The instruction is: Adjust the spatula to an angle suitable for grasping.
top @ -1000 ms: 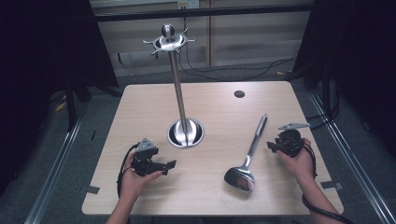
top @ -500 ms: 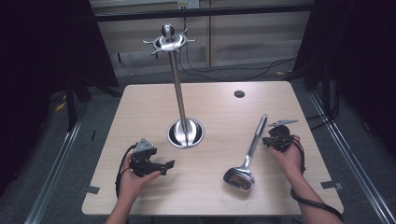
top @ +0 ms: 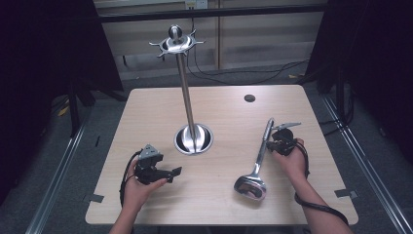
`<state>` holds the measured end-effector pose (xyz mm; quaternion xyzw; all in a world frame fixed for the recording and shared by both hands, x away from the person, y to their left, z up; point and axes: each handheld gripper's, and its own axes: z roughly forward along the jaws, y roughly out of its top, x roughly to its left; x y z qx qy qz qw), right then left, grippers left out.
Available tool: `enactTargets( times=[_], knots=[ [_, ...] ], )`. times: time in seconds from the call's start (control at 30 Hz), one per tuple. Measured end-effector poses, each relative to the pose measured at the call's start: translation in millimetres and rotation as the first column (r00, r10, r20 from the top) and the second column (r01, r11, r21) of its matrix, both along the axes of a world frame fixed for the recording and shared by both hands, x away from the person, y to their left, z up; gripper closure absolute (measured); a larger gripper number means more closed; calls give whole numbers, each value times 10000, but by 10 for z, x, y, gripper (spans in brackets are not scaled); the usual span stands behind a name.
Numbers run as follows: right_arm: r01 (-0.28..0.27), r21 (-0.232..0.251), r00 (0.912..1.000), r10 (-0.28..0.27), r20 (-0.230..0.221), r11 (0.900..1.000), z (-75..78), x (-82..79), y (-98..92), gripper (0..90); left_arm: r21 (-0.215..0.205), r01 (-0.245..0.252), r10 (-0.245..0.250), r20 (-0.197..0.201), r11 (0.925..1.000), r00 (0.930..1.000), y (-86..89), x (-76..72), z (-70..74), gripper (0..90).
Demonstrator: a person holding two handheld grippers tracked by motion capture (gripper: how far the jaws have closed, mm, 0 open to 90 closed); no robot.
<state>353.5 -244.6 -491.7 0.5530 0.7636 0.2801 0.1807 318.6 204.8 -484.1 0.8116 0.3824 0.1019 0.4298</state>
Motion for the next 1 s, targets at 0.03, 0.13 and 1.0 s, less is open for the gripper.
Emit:
enactTargets(
  times=[0.03,0.13,1.0],
  knots=[
    [0,0,10000,0,0,10000,0,0,0,894,25,-12,12,3,10000,10000,3,1,1,59],
    [-80,116,9999,81,-94,9999,-3,32,50,887,14,-5,5,-12,10000,10000,6,2,-1,59],
    [-1060,157,9934,1065,-418,9942,31,202,587,836,-52,70,-70,-4,10000,10000,18,16,-3,60]
  ],
)
